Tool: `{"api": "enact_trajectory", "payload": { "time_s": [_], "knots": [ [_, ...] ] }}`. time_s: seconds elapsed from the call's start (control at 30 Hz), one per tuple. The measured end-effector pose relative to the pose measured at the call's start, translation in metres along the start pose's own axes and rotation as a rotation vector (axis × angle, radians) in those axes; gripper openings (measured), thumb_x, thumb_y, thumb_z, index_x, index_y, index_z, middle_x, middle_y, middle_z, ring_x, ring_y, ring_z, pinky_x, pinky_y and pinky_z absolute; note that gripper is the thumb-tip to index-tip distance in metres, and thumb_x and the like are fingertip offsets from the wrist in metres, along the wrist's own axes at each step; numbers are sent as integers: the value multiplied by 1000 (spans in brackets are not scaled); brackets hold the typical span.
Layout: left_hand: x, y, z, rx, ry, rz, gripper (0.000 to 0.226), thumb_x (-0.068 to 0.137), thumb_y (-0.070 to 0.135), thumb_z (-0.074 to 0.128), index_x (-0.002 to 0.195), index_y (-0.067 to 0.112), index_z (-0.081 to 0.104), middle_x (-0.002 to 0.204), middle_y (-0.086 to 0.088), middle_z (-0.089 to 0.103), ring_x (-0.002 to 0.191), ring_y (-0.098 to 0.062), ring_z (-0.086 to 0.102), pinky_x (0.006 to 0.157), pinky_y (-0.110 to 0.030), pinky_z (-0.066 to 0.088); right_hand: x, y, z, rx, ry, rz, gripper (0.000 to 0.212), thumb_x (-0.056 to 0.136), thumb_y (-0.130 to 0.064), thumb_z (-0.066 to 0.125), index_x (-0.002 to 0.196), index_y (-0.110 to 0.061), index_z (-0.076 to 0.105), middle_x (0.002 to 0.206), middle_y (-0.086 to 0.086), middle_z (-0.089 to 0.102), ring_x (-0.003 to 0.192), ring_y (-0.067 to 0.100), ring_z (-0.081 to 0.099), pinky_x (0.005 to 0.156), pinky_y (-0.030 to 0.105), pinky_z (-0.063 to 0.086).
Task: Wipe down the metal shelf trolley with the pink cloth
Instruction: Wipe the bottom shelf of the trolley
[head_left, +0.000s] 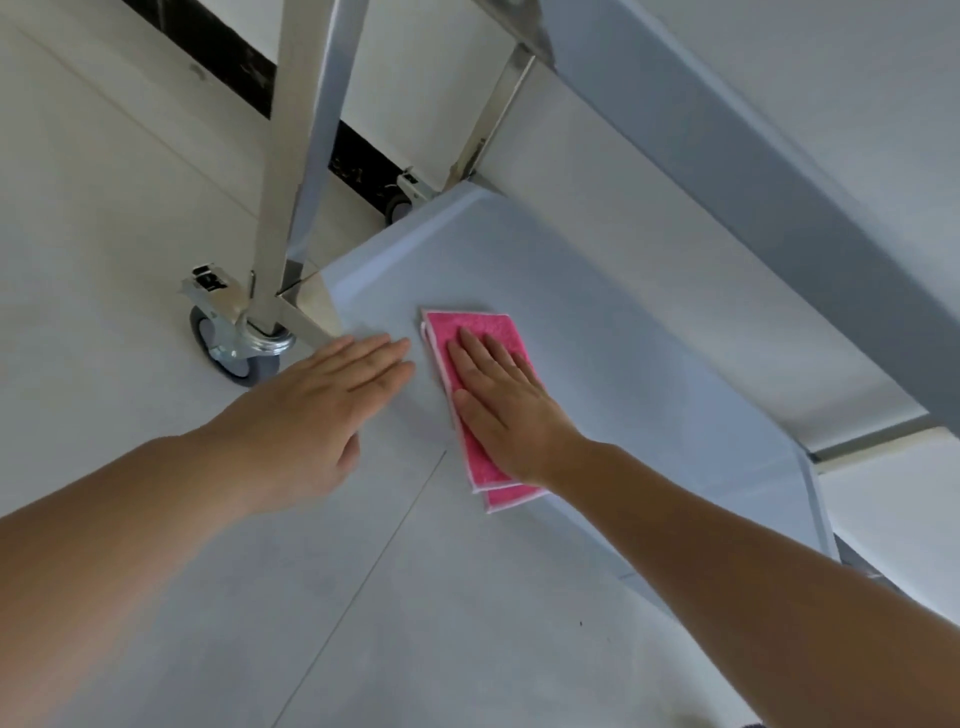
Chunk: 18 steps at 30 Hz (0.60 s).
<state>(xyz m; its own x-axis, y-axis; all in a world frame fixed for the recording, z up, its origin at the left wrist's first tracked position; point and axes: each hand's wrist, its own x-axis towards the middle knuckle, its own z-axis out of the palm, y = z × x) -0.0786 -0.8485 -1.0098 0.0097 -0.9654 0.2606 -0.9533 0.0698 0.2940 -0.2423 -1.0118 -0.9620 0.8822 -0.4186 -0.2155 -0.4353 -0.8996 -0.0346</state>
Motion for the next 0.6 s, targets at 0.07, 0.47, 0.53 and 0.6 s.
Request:
{"api": "enact_trajectory", "payload": {
  "time_s": [0.07, 0.47, 0.53, 0.6],
  "knots": [
    [-5, -6, -5, 37, 50, -58, 69, 84, 12, 48, 146, 16, 19, 155, 1, 9, 143, -11, -1, 117, -31, 2, 7, 3, -1, -27, -5, -46, 53, 99, -43, 12, 147, -30, -5, 157, -8, -9, 144, 12, -14, 118, 38, -7],
    [-13, -23, -15, 100, 164, -105, 67, 66, 1, 65, 131, 7, 52, 140, -6, 46, 129, -23, 42, 109, -33, 27, 88, 69, -15, -254, 19, -21, 56, 98, -41, 9, 148, -20, -9, 158, 1, -11, 144, 14, -14, 119, 39, -2],
    [-14, -26, -13, 53, 155, -110, 73, 63, -2, 69, 132, 10, 50, 141, -3, 45, 130, -23, 40, 106, -29, 26, 108, 87, -18, -279, 19, 52, 57, 99, -38, 13, 148, -14, -5, 158, 6, -9, 144, 18, -13, 119, 41, 1],
    [-14, -29, -11, -8, 164, -118, 77, 61, -3, 70, 133, 14, 50, 141, 1, 44, 130, -19, 39, 105, -25, 29, 124, 104, -23, -272, 23, 93, 58, 100, -34, 22, 149, -10, 3, 158, 10, -4, 145, 22, -8, 118, 41, 3]
  ]
}}
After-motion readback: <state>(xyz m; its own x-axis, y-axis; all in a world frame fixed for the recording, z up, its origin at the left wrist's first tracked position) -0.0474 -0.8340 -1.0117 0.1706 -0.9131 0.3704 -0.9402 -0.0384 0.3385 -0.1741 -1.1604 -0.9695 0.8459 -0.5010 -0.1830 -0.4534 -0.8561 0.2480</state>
